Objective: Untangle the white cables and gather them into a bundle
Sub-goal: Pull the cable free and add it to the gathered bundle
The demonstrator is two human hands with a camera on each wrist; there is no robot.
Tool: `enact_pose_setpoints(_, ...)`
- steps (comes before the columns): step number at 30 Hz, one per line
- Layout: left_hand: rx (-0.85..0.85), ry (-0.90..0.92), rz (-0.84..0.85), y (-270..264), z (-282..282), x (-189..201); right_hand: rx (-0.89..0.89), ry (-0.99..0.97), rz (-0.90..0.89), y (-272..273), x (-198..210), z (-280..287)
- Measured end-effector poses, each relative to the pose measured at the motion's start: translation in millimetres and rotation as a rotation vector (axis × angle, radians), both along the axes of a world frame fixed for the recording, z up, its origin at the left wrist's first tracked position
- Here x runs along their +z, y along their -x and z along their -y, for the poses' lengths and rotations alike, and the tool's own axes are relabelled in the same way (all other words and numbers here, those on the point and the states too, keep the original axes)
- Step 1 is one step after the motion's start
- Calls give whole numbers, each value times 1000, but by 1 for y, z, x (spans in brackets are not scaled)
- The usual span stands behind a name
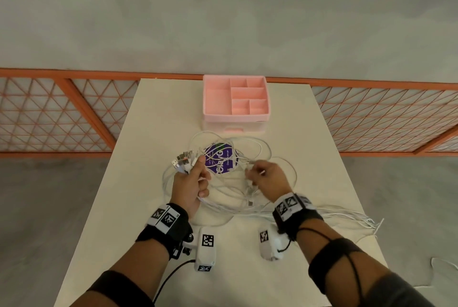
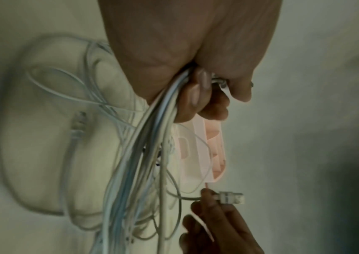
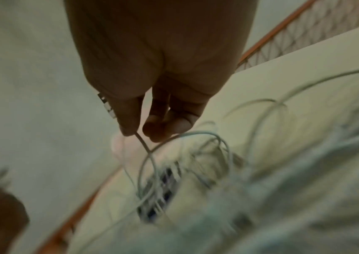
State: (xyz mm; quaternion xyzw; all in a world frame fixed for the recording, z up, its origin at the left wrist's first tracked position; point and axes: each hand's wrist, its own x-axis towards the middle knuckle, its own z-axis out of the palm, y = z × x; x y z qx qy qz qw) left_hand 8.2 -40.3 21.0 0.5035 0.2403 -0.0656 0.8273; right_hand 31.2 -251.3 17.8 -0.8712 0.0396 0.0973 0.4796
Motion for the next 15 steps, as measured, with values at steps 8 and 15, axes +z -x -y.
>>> enact_pose_setpoints(8, -181, -42, 203, -21, 24, 35, 0, -611, 44, -19, 89, -17)
enact_pose_setpoints(15, -320, -14, 170, -12, 24, 28, -118, -728, 173, -28, 125, -14)
